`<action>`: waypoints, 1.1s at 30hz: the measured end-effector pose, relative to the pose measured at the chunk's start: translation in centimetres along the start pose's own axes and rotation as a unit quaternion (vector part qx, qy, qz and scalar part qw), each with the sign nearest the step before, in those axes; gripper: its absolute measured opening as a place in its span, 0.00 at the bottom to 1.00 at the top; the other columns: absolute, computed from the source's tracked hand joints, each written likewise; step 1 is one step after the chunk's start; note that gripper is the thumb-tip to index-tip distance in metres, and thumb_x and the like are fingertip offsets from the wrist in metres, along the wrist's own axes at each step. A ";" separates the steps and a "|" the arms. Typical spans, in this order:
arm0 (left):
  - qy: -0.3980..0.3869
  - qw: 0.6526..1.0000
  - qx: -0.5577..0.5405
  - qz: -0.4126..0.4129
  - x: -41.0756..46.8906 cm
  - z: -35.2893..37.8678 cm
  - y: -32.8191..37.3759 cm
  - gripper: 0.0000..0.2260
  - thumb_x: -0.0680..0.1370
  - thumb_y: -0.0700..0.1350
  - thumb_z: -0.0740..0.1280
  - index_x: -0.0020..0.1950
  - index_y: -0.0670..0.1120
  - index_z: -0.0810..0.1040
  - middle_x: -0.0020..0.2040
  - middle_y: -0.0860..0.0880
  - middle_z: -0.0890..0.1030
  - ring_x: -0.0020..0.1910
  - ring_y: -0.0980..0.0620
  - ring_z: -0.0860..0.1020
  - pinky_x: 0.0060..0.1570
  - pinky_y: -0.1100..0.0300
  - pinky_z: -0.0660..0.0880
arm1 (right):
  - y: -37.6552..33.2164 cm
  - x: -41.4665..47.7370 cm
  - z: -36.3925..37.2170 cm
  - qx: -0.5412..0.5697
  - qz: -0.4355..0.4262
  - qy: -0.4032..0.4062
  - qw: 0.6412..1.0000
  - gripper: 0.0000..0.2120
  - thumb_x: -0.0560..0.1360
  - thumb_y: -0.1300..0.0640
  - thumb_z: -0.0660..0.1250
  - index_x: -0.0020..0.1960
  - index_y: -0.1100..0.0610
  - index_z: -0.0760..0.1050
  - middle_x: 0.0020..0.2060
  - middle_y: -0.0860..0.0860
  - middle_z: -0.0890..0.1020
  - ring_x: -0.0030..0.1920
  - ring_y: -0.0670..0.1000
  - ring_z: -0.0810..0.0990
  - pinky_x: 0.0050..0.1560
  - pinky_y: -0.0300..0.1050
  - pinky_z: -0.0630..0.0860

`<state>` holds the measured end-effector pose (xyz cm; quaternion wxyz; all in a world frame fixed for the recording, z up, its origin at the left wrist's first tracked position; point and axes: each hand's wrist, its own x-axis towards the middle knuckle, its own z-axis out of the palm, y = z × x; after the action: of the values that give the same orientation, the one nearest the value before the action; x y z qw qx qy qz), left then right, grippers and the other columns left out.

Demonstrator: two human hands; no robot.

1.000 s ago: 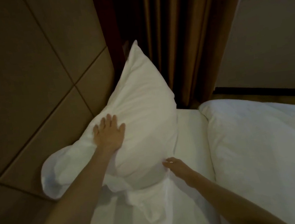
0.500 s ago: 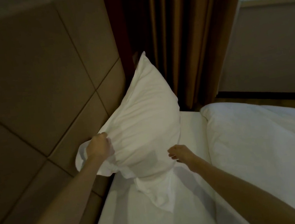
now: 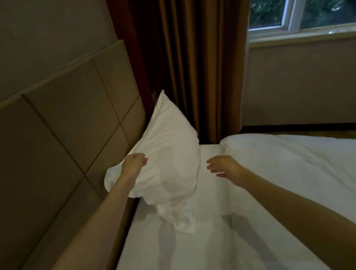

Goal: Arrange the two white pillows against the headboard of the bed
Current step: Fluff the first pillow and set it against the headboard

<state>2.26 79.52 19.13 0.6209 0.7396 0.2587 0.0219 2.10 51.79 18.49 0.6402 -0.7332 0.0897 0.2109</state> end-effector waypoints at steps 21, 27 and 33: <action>-0.038 0.995 -0.081 0.031 -19.9 1.9 -1.1 0.14 0.77 0.45 0.61 0.59 0.41 0.78 0.52 0.45 0.83 0.47 0.51 0.80 0.49 0.58 0.70 | 3.0 -17.8 -4.9 0.043 -0.044 0.015 0.998 0.17 0.78 0.57 0.63 0.63 0.64 0.75 0.60 0.62 0.79 0.61 0.60 0.77 0.67 0.54 0.72; -0.042 0.996 -0.080 0.025 -23.5 1.1 -3.0 0.15 0.78 0.43 0.59 0.61 0.38 0.76 0.57 0.41 0.81 0.51 0.47 0.78 0.52 0.56 0.69 | 4.5 -20.5 -4.5 0.056 -0.045 0.015 0.997 0.16 0.78 0.57 0.62 0.62 0.64 0.74 0.61 0.63 0.79 0.59 0.60 0.78 0.66 0.54 0.72; -0.039 0.996 -0.075 0.029 -25.6 -1.1 -4.4 0.14 0.79 0.43 0.58 0.60 0.39 0.76 0.57 0.41 0.81 0.51 0.47 0.79 0.53 0.56 0.70 | 4.9 -23.2 -2.2 0.047 -0.048 0.018 0.998 0.16 0.78 0.57 0.62 0.62 0.64 0.75 0.60 0.61 0.79 0.62 0.61 0.77 0.67 0.54 0.72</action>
<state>-21.86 70.46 22.72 0.6834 0.6985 0.2100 0.0303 -20.18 45.58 24.08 0.6815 -0.7097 0.0758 0.1618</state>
